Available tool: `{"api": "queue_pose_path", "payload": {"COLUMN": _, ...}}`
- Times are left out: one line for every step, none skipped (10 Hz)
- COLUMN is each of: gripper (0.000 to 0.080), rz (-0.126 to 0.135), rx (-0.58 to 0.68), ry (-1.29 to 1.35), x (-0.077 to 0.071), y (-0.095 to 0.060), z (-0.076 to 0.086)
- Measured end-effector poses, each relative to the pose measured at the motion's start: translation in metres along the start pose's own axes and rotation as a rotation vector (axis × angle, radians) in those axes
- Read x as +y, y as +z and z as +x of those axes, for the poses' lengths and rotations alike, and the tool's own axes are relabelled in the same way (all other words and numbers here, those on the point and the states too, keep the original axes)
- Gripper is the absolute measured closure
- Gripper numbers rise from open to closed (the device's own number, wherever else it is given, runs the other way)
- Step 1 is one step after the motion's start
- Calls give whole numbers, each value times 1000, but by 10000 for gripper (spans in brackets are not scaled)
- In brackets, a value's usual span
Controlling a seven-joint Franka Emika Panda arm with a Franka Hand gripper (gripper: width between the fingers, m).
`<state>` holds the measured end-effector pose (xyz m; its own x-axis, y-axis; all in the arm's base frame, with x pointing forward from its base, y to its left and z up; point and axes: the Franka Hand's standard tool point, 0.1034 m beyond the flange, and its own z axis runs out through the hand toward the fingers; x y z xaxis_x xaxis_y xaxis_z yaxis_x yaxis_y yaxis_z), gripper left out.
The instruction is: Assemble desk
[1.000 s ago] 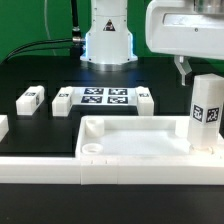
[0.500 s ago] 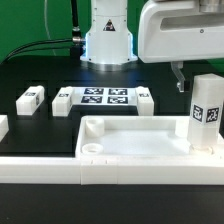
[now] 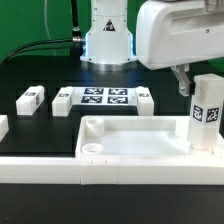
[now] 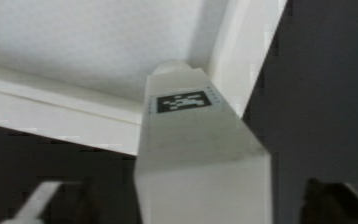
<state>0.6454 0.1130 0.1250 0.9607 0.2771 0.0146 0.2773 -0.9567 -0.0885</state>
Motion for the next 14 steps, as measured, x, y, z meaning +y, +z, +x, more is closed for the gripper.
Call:
{"api": "queue_pose_path", "payload": {"gripper": 422, "rz": 0, "rx": 0, "ry": 0, "x": 0, "y": 0, "z": 0}}
{"api": "queue_pose_path", "payload": {"gripper": 422, "rz": -1, "rx": 0, "ry": 1, "x": 1, "y": 0, "z": 0}}
{"api": "queue_pose_path", "payload": {"gripper": 511, "rz": -1, "rx": 0, "ry": 6, "x": 1, "y": 0, "z": 0}}
{"api": "queue_pose_path", "payload": {"gripper": 511, "rz": -1, "rx": 0, "ry": 32, "x": 2, "y": 0, "z": 0}}
{"api": "queue_pose_path", "payload": {"gripper": 511, "rz": -1, "rx": 0, "ry": 31, "x": 2, "y": 0, "z": 0}}
{"api": "queue_pose_path", "payload": {"gripper": 511, "rz": 0, "rx": 1, "ry": 56, "x": 2, "y": 0, "z": 0}}
{"api": "queue_pose_path", "payload": {"gripper": 511, "rz": -1, "rx": 1, "ry": 121, "x": 2, "y": 0, "z": 0}}
{"api": "queue_pose_path", "payload": {"gripper": 511, "rz": -1, "rx": 2, "ry": 202, "x": 2, "y": 0, "z": 0}}
{"api": "queue_pose_path", "payload": {"gripper": 511, "rz": -1, "rx": 5, "ry": 288, "x": 3, "y": 0, "z": 0}}
{"api": "queue_pose_path", "payload": {"gripper": 511, "rz": 0, "rx": 9, "ry": 396, "x": 4, "y": 0, "z": 0}}
{"api": "queue_pose_path", "payload": {"gripper": 511, "rz": 1, "rx": 12, "ry": 511, "x": 5, "y": 1, "z": 0}}
{"api": "queue_pose_path", "payload": {"gripper": 511, "rz": 8, "rx": 20, "ry": 611, "x": 6, "y": 1, "z": 0}}
{"api": "queue_pose_path", "payload": {"gripper": 511, "rz": 21, "rx": 30, "ry": 734, "x": 9, "y": 1, "z": -1}}
{"api": "queue_pose_path", "payload": {"gripper": 511, "rz": 32, "rx": 34, "ry": 827, "x": 10, "y": 1, "z": -2}}
